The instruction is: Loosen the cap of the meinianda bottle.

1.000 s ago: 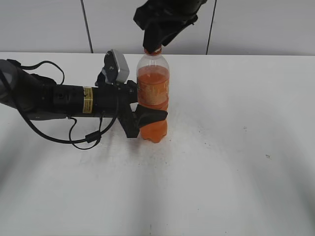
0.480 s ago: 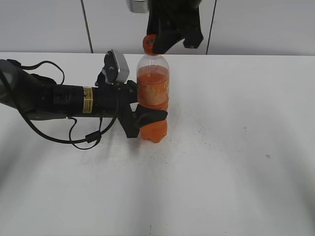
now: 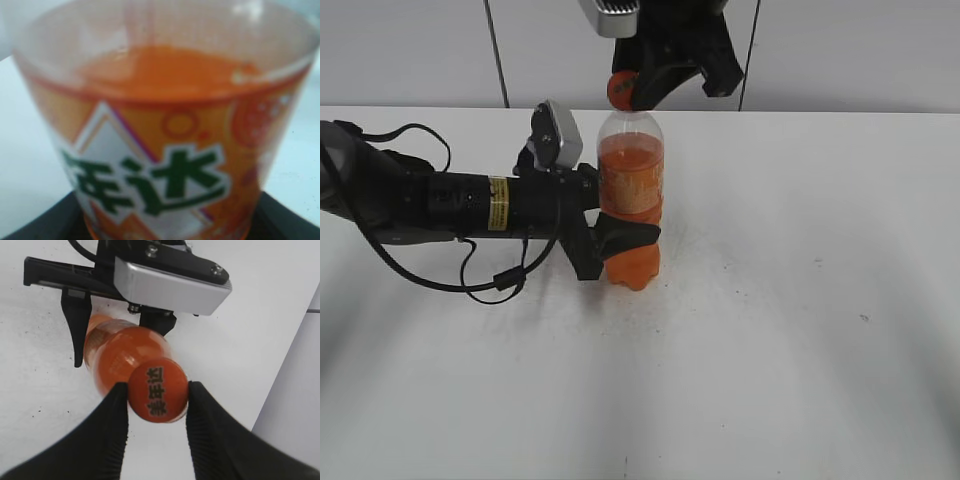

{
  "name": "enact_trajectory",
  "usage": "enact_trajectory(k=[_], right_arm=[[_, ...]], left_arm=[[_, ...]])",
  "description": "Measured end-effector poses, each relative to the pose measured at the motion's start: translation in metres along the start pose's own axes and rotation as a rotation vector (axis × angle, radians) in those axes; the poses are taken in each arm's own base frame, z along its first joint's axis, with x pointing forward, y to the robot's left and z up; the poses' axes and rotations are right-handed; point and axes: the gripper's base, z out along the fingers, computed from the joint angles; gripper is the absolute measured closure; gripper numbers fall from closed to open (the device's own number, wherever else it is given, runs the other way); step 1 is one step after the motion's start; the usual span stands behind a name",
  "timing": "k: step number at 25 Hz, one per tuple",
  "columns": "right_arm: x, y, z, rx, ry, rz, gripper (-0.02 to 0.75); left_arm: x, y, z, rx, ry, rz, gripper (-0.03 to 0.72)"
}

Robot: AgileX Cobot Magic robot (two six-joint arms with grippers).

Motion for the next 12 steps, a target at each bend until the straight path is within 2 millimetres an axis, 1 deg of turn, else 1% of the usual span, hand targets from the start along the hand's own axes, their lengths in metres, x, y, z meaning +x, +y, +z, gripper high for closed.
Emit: enact_trajectory(k=[2, 5, 7, 10, 12], right_arm=[[-0.002, 0.0, -0.006, 0.013, -0.013, 0.001, 0.468], [-0.007, 0.001, -0.022, 0.045, -0.033, 0.014, 0.468], [-0.009, 0.001, -0.033, 0.066, -0.047, 0.07, 0.468], [-0.012, 0.002, -0.048, 0.091, -0.063, 0.254, 0.468], [-0.014, 0.003, -0.056, 0.1, -0.077, 0.438, 0.468]], left_arm=[[0.0, 0.0, 0.0, -0.001, 0.0, -0.001, 0.27], [0.0, 0.0, 0.0, -0.001, 0.0, -0.001, 0.27], [0.0, 0.0, 0.0, -0.001, 0.0, -0.001, 0.27], [0.0, 0.0, 0.0, 0.0, 0.001, 0.0, 0.27], [0.0, 0.0, 0.0, -0.001, 0.001, 0.0, 0.27]])
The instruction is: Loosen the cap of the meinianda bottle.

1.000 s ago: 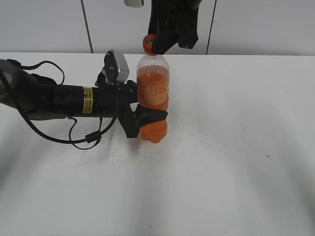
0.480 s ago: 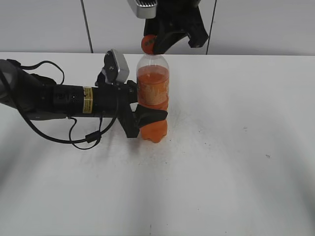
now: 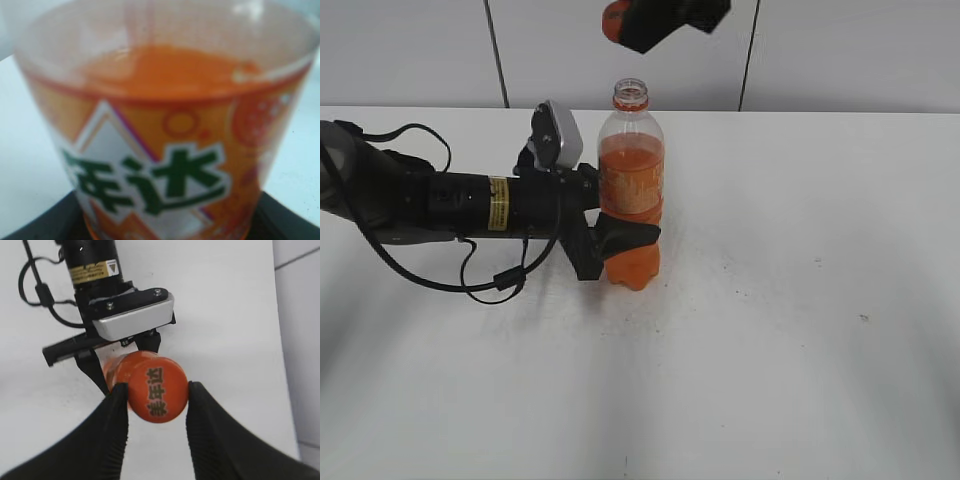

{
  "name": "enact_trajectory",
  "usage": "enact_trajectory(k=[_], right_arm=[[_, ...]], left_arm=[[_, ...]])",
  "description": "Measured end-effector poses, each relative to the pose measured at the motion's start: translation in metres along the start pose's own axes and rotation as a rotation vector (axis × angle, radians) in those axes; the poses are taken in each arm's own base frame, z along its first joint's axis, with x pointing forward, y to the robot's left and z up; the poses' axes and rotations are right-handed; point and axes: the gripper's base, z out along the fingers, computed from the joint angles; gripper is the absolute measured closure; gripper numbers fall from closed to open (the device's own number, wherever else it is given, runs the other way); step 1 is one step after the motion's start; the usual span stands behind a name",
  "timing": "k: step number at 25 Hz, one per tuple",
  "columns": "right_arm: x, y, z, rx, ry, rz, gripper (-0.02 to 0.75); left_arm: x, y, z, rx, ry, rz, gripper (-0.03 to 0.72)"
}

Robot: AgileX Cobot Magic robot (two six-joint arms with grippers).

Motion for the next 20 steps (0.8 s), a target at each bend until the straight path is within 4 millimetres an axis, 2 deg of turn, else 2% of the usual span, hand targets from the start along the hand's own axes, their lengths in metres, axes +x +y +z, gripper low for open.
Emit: enact_trajectory(k=[4, 13, 15, 20], right_arm=[[-0.002, 0.001, -0.011, 0.016, -0.014, 0.383, 0.468], [-0.003, 0.002, -0.014, 0.012, -0.026, 1.018, 0.468], [-0.003, 0.002, -0.014, 0.012, -0.026, 1.092, 0.468], [0.006, -0.003, -0.015, 0.075, 0.012, 1.11, 0.468]], left_arm=[[0.0, 0.0, 0.0, 0.0, 0.001, 0.0, 0.27], [0.0, 0.0, 0.0, 0.0, 0.001, 0.0, 0.27], [0.0, 0.0, 0.0, 0.0, 0.001, 0.0, 0.27], [0.0, 0.0, 0.0, 0.0, 0.001, 0.0, 0.27]])
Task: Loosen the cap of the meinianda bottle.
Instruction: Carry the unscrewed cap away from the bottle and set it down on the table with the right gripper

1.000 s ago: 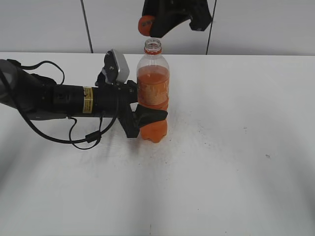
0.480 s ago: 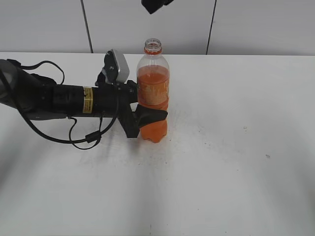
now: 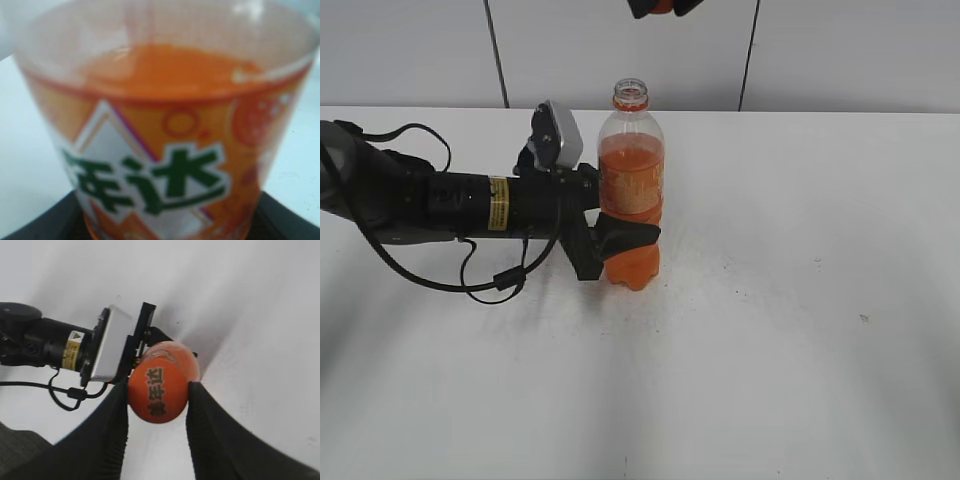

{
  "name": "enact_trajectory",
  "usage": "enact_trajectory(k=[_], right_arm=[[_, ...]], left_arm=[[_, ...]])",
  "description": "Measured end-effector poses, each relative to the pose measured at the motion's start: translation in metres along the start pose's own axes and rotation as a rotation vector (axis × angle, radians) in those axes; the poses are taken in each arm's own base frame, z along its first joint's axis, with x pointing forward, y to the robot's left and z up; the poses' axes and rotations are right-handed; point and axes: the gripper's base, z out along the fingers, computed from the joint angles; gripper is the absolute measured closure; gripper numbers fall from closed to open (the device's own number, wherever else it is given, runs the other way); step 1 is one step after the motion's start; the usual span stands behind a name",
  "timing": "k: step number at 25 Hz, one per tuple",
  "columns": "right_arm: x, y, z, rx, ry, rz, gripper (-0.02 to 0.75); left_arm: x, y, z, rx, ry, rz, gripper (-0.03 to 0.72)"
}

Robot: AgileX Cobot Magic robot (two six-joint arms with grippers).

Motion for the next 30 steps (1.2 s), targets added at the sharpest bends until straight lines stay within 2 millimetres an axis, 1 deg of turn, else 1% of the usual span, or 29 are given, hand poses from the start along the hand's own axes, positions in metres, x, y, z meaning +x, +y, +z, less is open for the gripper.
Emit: enact_trajectory(k=[2, 5, 10, 15, 18, 22, 25, 28, 30], right_arm=[[-0.001, -0.011, -0.002, 0.041, -0.004, 0.031, 0.468], [-0.001, -0.037, -0.007, 0.092, -0.016, 0.089, 0.468], [0.002, -0.09, -0.021, 0.18, -0.036, 0.196, 0.468], [0.018, -0.15, -0.03, 0.283, -0.015, 0.307, 0.468], [0.033, -0.179, -0.031, 0.319, 0.021, 0.356, 0.468], [0.054, -0.207, -0.029, 0.347, 0.079, 0.402, 0.468], [0.07, -0.221, -0.021, 0.353, 0.126, 0.424, 0.468], [0.087, -0.23, -0.005, 0.352, 0.162, 0.438, 0.468], [0.1, -0.233, 0.01, 0.348, 0.188, 0.438, 0.468]], left_arm=[[0.0, 0.0, 0.0, 0.0, 0.0, 0.0, 0.27], [0.0, 0.0, 0.0, 0.0, 0.0, 0.0, 0.27], [0.0, 0.0, 0.0, 0.005, 0.005, 0.006, 0.27], [0.001, -0.001, 0.0, 0.011, 0.01, 0.011, 0.27], [0.001, -0.001, 0.0, 0.011, 0.01, 0.011, 0.27], [0.001, -0.001, 0.0, 0.011, 0.01, 0.012, 0.271], [0.001, -0.001, 0.0, 0.012, 0.011, 0.012, 0.271], [0.001, -0.001, 0.0, 0.012, 0.011, 0.012, 0.271], [0.001, -0.001, 0.0, 0.013, 0.01, 0.012, 0.271]])
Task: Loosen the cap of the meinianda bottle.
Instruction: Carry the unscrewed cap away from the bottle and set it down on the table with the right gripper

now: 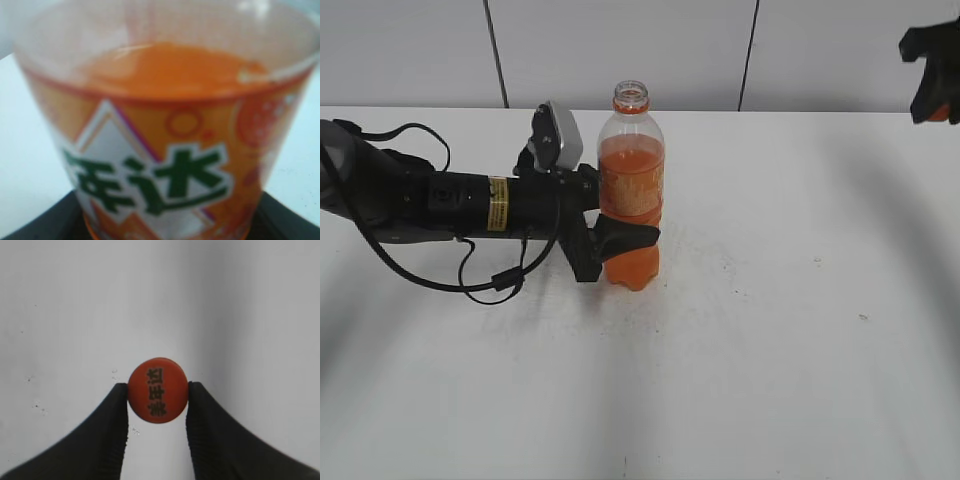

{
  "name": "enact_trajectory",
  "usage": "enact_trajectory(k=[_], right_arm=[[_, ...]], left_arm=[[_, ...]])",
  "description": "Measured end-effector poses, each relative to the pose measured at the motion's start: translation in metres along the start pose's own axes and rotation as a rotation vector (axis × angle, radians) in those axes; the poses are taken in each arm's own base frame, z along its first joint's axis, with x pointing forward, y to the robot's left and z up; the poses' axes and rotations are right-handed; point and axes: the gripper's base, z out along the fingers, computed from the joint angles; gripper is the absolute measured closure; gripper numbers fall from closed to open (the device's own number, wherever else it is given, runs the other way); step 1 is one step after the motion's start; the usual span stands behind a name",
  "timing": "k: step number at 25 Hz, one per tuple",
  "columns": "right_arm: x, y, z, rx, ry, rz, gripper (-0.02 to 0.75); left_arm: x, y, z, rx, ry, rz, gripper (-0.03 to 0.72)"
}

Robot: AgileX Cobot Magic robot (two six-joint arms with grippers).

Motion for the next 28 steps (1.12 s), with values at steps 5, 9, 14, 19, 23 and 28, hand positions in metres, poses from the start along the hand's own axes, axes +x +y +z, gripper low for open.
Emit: enact_trajectory(k=[5, 9, 14, 19, 23, 28], right_arm=[[0.026, -0.001, 0.046, -0.003, 0.019, 0.008, 0.468], [0.047, -0.003, 0.075, 0.006, -0.01, 0.018, 0.468], [0.074, -0.005, 0.106, 0.019, -0.073, 0.033, 0.468], [0.094, -0.007, 0.135, 0.032, -0.081, 0.039, 0.468], [0.101, -0.008, 0.15, 0.036, -0.071, 0.04, 0.468], [0.103, -0.009, 0.158, 0.037, -0.059, 0.041, 0.468]], left_arm=[[0.0, 0.0, 0.0, 0.0, 0.0, 0.0, 0.271], [0.0, 0.0, 0.0, 0.0, 0.0, 0.0, 0.271], [0.0, 0.0, 0.0, 0.001, -0.001, 0.0, 0.272], [0.0, 0.0, 0.0, 0.001, 0.0, 0.001, 0.272], [0.0, 0.0, 0.0, 0.001, 0.0, 0.001, 0.272], [0.0, 0.0, 0.0, 0.001, 0.0, 0.001, 0.273]])
